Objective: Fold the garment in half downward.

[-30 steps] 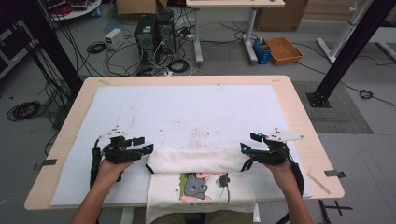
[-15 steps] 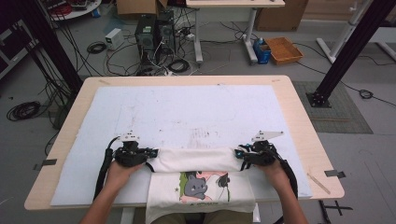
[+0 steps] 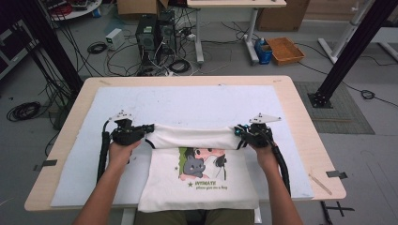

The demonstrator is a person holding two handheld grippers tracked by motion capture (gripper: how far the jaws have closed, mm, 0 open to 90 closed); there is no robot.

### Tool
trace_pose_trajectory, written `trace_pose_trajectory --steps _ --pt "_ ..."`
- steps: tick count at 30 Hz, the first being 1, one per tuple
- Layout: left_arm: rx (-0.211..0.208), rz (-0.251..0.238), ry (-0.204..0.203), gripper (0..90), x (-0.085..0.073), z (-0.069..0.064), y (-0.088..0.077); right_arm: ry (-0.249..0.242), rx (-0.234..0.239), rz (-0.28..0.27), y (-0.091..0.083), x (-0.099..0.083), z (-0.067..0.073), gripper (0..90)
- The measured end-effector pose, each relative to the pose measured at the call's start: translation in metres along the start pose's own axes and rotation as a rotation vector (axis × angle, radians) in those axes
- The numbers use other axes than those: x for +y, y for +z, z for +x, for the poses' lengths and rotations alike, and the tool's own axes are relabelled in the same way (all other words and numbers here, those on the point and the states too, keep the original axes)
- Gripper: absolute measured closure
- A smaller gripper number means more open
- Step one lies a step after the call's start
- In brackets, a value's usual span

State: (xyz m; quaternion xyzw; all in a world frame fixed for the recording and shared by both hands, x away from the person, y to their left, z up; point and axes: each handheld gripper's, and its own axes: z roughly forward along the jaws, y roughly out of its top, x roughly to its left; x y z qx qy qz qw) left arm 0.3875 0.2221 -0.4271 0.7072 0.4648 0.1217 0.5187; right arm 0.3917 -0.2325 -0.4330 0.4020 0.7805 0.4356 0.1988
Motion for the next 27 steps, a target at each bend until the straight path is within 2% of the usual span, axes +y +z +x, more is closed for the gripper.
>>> trace_pose_trajectory --steps 2,4,5,7,9,11,12,15,16,18,20,21,23,24,25,27 --pt "0.012 -0.015 -0.025 85.8 -0.002 0.003 0.004 0.003 -0.032 -0.01 0.007 0.002 -0.001 79.4" --pt "0.016 0.005 -0.006 82.9 -0.005 0.002 0.007 -0.01 -0.052 -0.023 0.012 0.004 0.0 78.7" --pt "0.018 0.017 0.001 77.9 -0.007 0.001 0.008 -0.01 -0.054 -0.026 0.013 0.003 0.001 76.0" --pt "0.013 0.023 -0.018 65.1 -0.009 0.0 0.007 0.01 -0.067 -0.017 0.014 0.002 0.002 62.8" --pt "0.024 0.032 -0.018 57.7 -0.012 0.001 0.003 0.027 -0.077 -0.015 0.01 0.001 0.001 52.3" --pt "0.032 0.038 -0.029 49.3 -0.016 0.002 -0.001 0.038 -0.091 -0.032 0.001 0.0 0.002 48.3" --pt "0.032 0.04 -0.033 48.3 -0.019 0.003 -0.003 0.036 -0.101 -0.042 -0.005 0.0 0.003 45.5" --pt "0.002 0.057 -0.048 48.6 -0.027 0.003 -0.006 0.038 -0.102 -0.028 -0.016 -0.003 0.005 46.9" --pt "-0.007 0.065 -0.046 49.1 -0.028 0.003 -0.007 0.053 -0.094 -0.019 -0.018 -0.005 0.006 47.7" --pt "-0.016 0.081 -0.044 51.2 -0.03 0.002 -0.005 0.06 -0.089 0.016 -0.016 -0.009 0.006 49.4" --pt "-0.019 0.102 -0.033 57.3 -0.032 0.0 -0.002 0.073 -0.087 0.057 -0.01 -0.014 0.005 49.9" --pt "-0.01 0.111 -0.025 64.8 -0.032 -0.001 -0.001 0.071 -0.084 0.069 -0.007 -0.015 0.005 53.6" --pt "-0.014 0.109 -0.011 80.2 -0.032 -0.003 -0.002 0.055 -0.076 0.092 -0.004 -0.017 0.007 67.6" --pt "-0.018 0.105 -0.013 82.4 -0.032 -0.003 -0.003 0.042 -0.065 0.095 -0.003 -0.017 0.008 77.0" --pt "-0.024 0.102 -0.008 83.1 -0.032 -0.004 -0.004 0.032 -0.052 0.099 -0.004 -0.017 0.009 81.0" --pt "-0.035 0.085 -0.006 83.4 -0.032 -0.005 -0.008 0.006 -0.049 0.086 -0.006 -0.016 0.011 82.8"
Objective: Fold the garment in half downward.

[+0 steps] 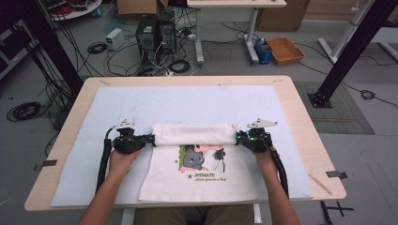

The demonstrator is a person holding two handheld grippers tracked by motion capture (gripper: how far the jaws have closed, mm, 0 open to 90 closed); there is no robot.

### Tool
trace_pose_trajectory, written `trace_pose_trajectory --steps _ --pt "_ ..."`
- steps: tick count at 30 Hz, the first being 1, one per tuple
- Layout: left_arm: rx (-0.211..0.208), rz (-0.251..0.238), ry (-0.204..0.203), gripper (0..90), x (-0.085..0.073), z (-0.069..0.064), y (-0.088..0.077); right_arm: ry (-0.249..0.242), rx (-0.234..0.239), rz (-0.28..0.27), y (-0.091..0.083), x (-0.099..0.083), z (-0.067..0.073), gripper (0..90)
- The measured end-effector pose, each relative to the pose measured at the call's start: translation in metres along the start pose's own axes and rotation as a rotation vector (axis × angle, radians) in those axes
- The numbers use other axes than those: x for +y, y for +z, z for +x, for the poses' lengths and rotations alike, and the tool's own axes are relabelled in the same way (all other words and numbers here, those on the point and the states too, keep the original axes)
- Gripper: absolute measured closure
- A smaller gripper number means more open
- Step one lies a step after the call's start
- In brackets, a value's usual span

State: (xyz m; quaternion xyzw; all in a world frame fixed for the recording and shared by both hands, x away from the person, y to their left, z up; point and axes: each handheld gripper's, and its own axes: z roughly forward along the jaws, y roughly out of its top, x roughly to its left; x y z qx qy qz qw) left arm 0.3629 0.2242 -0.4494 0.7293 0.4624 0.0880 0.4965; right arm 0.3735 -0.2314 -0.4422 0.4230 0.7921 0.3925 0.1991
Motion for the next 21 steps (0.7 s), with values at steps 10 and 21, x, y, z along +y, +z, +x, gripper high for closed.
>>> trace_pose_trajectory --steps 10,21 --pt "-0.129 -0.028 0.018 83.4 -0.016 -0.016 -0.039 -0.021 0.063 -0.073 -0.043 -0.026 0.012 83.1" --pt "-0.248 0.032 0.037 83.3 -0.054 -0.029 -0.074 -0.074 0.156 -0.062 -0.1 -0.067 0.045 83.1"
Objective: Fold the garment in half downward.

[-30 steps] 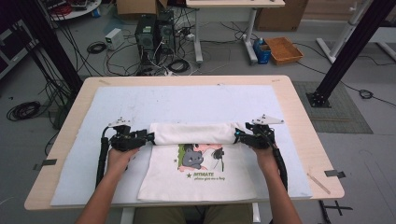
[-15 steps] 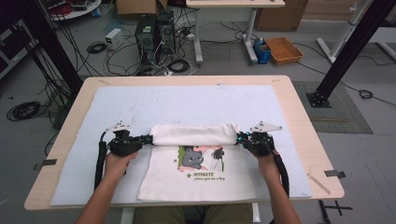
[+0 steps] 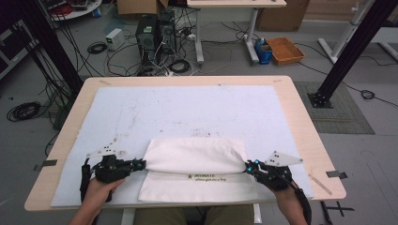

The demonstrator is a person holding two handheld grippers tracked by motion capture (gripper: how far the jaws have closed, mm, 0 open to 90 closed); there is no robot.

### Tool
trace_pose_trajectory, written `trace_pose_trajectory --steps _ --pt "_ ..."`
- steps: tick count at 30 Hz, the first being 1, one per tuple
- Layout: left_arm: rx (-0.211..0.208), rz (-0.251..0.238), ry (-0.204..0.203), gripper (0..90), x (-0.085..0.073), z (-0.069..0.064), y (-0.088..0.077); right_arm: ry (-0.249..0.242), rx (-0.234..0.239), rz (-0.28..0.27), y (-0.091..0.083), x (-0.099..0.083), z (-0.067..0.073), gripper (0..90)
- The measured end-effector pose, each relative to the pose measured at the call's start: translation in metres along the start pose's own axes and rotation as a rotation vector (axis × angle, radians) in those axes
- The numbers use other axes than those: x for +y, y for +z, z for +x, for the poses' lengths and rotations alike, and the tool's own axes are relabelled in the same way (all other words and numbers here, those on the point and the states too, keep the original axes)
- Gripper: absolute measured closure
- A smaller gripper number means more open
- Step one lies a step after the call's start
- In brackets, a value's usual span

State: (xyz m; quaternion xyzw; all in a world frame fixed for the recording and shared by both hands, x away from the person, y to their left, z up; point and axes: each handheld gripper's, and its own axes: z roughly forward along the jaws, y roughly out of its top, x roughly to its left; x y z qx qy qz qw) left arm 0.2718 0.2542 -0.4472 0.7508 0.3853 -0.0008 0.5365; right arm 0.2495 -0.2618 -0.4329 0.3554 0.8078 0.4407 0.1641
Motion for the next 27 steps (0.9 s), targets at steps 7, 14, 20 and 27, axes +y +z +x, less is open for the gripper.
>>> trace_pose_trajectory --steps 7,14,20,27 --pt "-0.049 0.07 0.024 83.2 -0.014 -0.013 -0.008 -0.014 0.037 0.023 -0.019 -0.021 0.018 83.1" --pt "0.008 0.034 0.042 56.4 -0.007 -0.015 -0.008 0.021 0.031 -0.008 -0.023 -0.021 0.018 57.2" --pt "0.134 -0.064 0.01 34.7 0.027 0.005 0.011 0.098 -0.077 -0.093 -0.008 0.006 -0.001 38.8" --pt "0.213 -0.04 -0.048 34.7 0.059 0.034 0.054 0.155 -0.132 -0.048 0.045 0.038 -0.029 39.5"
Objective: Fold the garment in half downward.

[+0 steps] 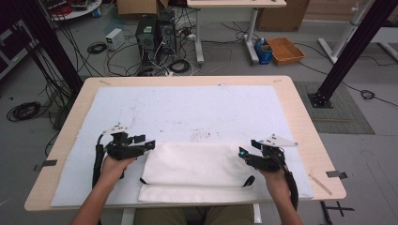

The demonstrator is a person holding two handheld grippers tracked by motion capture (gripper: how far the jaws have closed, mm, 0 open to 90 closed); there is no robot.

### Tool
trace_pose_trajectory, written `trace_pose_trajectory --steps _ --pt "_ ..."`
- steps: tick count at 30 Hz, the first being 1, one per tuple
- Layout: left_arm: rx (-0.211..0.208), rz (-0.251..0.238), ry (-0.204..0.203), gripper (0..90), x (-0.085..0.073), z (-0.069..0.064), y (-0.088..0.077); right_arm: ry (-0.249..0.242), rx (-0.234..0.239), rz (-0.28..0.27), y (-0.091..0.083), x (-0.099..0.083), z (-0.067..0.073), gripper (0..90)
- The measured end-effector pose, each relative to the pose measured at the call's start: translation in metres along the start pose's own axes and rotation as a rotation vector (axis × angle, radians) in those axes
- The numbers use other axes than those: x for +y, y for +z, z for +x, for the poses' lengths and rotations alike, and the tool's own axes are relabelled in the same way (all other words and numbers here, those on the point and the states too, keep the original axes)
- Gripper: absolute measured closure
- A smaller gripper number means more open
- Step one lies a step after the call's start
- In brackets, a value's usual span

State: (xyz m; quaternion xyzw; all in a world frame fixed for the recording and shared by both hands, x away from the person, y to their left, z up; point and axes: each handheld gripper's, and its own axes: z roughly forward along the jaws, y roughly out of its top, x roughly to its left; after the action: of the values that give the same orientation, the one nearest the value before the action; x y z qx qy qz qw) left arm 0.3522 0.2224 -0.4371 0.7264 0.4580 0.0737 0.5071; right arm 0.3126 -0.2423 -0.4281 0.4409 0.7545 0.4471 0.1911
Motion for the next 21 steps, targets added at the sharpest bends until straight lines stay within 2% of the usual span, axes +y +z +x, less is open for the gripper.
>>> trace_pose_trajectory --steps 3,5,6,7,8,9,10,11,12,14,16,19,21 --pt "0.022 0.069 0.007 34.8 0.002 0.001 0.015 0.016 -0.004 0.049 0.026 0.006 -0.004 40.5" --pt "0.029 0.1 0.026 35.1 0.001 0.001 0.02 0.021 -0.002 0.093 0.039 0.008 -0.005 44.6" --pt "0.03 0.112 0.03 37.1 0.0 0.001 0.021 0.005 -0.01 0.121 0.044 0.007 -0.005 46.1" --pt "0.033 0.131 0.042 41.4 -0.001 0.001 0.022 0.001 -0.011 0.148 0.048 0.006 -0.005 47.7" --pt "0.038 0.149 0.057 50.1 -0.002 0.001 0.023 -0.004 -0.005 0.171 0.051 0.005 -0.005 49.3" --pt "0.046 0.158 0.083 60.4 -0.003 0.0 0.023 -0.011 -0.007 0.166 0.051 0.005 -0.005 50.6" --pt "0.06 0.156 0.116 65.1 -0.004 -0.002 0.023 -0.013 0.001 0.168 0.05 0.005 -0.006 52.9" --pt "0.059 0.151 0.126 73.9 -0.004 -0.004 0.023 -0.012 0.008 0.166 0.049 0.004 -0.007 58.1" --pt "0.059 0.15 0.134 78.3 -0.005 -0.005 0.023 -0.015 0.023 0.162 0.049 0.004 -0.008 66.7" --pt "0.061 0.148 0.143 82.3 -0.005 -0.006 0.023 -0.025 0.049 0.163 0.048 0.003 -0.007 77.9" --pt "0.059 0.134 0.129 83.4 -0.005 -0.006 0.022 -0.05 0.056 0.165 0.049 0.004 -0.004 81.1" --pt "0.052 0.096 0.121 83.9 -0.003 -0.004 0.021 -0.057 0.049 0.146 0.049 0.006 -0.005 82.4" --pt "0.044 0.059 0.095 84.0 -0.001 -0.001 0.02 -0.06 0.042 0.121 0.05 0.008 -0.007 82.6"
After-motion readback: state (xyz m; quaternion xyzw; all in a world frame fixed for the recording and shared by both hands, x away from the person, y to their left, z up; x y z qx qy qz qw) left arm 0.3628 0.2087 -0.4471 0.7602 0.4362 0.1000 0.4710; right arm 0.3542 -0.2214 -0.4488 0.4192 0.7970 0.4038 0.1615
